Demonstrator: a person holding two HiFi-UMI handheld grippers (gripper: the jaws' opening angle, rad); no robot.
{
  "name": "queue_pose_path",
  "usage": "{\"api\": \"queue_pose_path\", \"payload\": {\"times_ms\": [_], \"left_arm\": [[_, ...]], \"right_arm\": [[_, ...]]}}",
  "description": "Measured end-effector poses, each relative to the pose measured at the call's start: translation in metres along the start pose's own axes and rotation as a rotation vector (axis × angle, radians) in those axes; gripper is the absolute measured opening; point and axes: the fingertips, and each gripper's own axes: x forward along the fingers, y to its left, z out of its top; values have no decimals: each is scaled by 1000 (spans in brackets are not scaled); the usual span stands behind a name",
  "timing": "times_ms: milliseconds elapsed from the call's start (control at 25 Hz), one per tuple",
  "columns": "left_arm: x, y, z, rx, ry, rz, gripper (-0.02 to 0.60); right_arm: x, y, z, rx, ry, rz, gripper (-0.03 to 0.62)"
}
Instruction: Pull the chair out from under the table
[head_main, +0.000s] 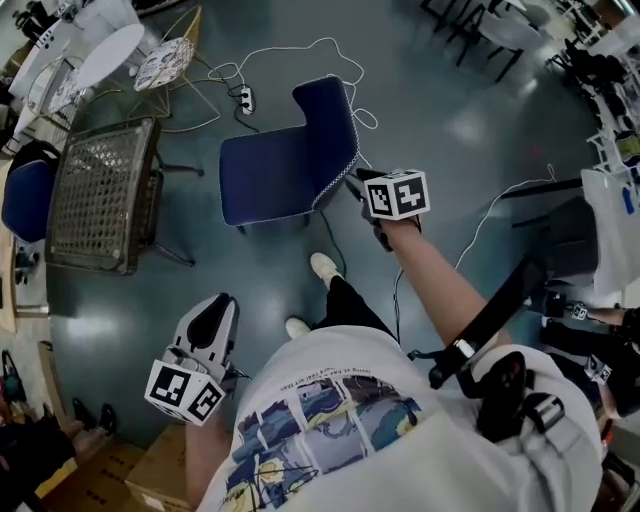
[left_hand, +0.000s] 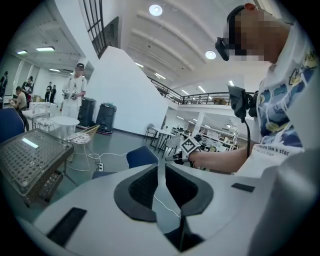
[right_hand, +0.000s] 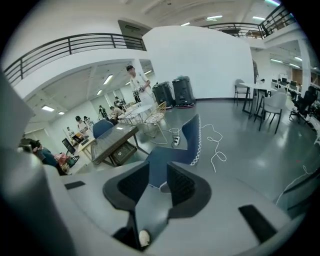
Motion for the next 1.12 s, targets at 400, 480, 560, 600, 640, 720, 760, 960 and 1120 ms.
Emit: {"api": "queue_pose_path", "payload": {"times_ms": [400,480,560,600,640,720,760,960,1120], "left_arm": [[-28,-23,-13,27,17,-23,40],[-35,-18,-14,28,13,-16,40],[-40,-16,-19,27,14,-11,40],[-41,-15,-21,26,16,-12,40],[-43,-14,-24,25,19,-12,40],[-49,-14,-29,22,23,-10,40],[-53,-14,-32,20,24,-8,40],[-58,-19,-35,14,24,-10,40],[-63,-21,-39,12,30,-5,40]], "right_arm": [[-67,103,-51,-185,6,128,100],[-73,127,-53,-229,-8,160,81],[-79,147,-56,-259,-20,194,76],[-82,155,-57,-276,-24,206,72],[-84,164,-58,-297,-28,216,67],[-88,181,-60,-337,-29,238,59],[-90,189,-62,-352,-29,250,54],[-101,213,-63,-395,-42,284,41],[-108,226,-62,-424,-49,302,36]]}}
